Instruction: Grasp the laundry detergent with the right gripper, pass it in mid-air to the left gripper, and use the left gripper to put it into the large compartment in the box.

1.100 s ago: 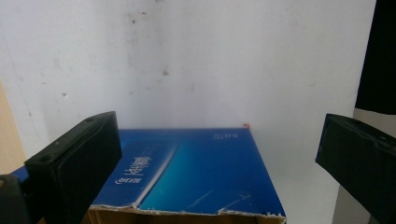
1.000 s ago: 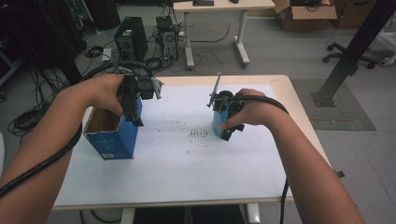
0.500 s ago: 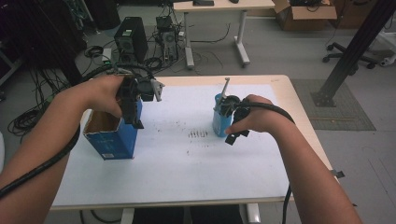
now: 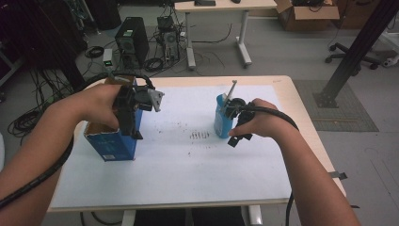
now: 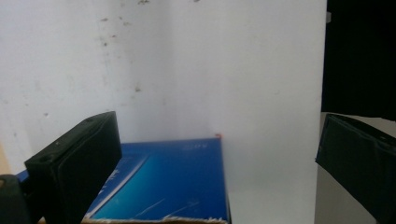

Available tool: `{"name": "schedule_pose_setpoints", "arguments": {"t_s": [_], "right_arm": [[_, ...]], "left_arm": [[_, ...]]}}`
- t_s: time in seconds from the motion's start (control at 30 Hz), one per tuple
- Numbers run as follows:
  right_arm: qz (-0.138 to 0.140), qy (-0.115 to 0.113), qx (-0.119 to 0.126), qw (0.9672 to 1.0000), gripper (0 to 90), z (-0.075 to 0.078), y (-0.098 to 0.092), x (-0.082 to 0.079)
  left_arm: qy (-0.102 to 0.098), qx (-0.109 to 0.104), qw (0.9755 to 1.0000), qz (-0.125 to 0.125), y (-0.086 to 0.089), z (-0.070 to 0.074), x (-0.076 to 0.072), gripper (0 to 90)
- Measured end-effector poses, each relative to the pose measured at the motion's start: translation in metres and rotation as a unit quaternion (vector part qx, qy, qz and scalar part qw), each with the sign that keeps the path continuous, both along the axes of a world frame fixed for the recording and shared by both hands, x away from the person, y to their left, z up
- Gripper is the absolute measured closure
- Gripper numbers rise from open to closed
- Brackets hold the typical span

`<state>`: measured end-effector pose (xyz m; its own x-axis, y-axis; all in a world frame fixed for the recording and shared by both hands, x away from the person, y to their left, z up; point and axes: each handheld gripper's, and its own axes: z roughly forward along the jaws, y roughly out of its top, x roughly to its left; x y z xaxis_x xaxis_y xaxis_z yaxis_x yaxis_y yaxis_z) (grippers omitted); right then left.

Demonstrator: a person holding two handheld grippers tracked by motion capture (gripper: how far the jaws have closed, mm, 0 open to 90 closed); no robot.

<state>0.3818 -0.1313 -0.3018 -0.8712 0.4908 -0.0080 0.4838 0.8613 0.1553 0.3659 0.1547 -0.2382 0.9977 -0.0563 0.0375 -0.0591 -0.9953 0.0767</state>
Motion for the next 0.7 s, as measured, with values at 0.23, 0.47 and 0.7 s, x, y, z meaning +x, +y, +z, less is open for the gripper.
{"name": "schedule_pose_setpoints", "arguments": {"t_s": [0.23,0.47,0.7], "right_arm": [[-0.013,-0.006,0.010,0.9998,6.5,-0.006,-0.004,0.001],[-0.031,-0.008,0.037,0.9988,6.6,-0.018,-0.010,0.003],[-0.066,-0.031,0.056,0.9958,6.2,-0.029,-0.016,0.007]], "left_arm": [[0.005,0.005,1.0000,-0.004,0.001,-0.012,-0.013,0.4],[0.013,0.013,0.9998,-0.002,0.002,-0.022,-0.017,0.4],[0.011,0.020,0.9997,-0.007,0.000,-0.023,-0.023,0.4]]}}
